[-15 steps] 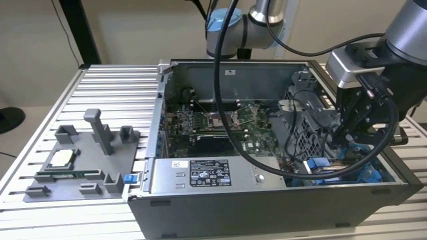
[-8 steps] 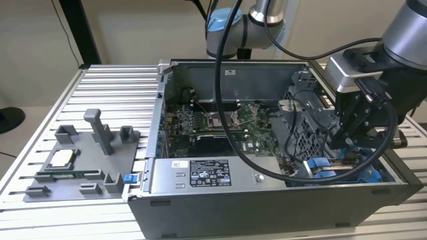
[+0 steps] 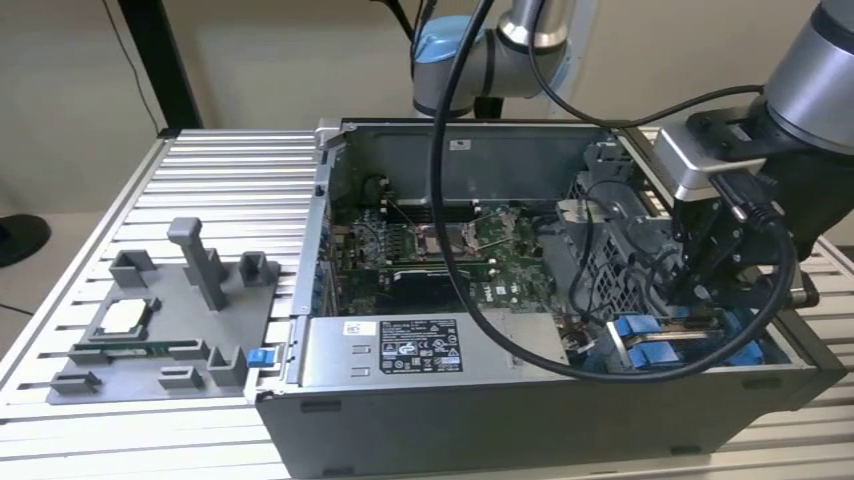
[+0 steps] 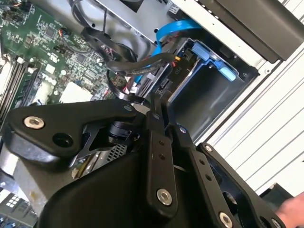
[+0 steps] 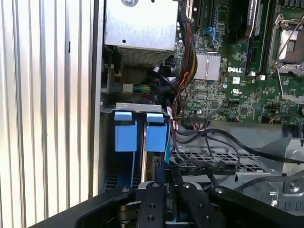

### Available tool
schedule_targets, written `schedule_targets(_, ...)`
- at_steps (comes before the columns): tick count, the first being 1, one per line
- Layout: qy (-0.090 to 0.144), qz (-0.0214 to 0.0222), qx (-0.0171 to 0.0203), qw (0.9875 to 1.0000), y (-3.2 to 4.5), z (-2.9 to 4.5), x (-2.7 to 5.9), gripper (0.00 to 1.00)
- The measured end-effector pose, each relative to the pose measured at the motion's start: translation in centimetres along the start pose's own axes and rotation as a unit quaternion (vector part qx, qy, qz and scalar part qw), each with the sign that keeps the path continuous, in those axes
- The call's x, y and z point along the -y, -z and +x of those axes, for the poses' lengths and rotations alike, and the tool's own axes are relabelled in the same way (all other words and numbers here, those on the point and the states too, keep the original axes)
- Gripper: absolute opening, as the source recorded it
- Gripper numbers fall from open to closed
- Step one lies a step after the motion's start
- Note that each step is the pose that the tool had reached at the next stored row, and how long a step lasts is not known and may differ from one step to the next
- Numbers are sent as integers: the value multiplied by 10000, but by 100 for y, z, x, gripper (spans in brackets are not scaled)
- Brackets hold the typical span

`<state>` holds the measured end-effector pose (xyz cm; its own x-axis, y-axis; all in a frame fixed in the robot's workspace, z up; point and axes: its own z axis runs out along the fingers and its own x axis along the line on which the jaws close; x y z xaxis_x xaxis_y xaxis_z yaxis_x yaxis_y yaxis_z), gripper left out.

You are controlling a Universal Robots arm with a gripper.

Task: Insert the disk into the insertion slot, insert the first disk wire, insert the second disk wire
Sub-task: 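Insert the second disk wire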

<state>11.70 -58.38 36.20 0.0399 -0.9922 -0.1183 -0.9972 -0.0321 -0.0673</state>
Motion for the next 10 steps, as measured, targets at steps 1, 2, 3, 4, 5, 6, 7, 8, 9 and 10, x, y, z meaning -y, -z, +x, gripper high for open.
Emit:
schedule_targets(1,1,10,-1,10000,-4,15,-1,0)
schedule_targets(2,2,18,-1,10000,-8,29,-2,0)
schedule_targets(3,3,24,-1,10000,-11,42,-2,0)
schedule_targets(4,3,28,-2,10000,-11,54,-3,0)
schedule_targets(5,3,29,-1,10000,-12,65,-4,0)
schedule_targets(6,3,29,-1,10000,-11,73,-4,0)
schedule_targets(7,3,29,-2,10000,-11,76,-4,0)
schedule_targets(8,3,29,-1,10000,-11,76,-4,0)
schedule_targets(9,3,29,-1,10000,-11,76,-4,0)
schedule_targets(10,4,29,-1,10000,-10,77,-3,0)
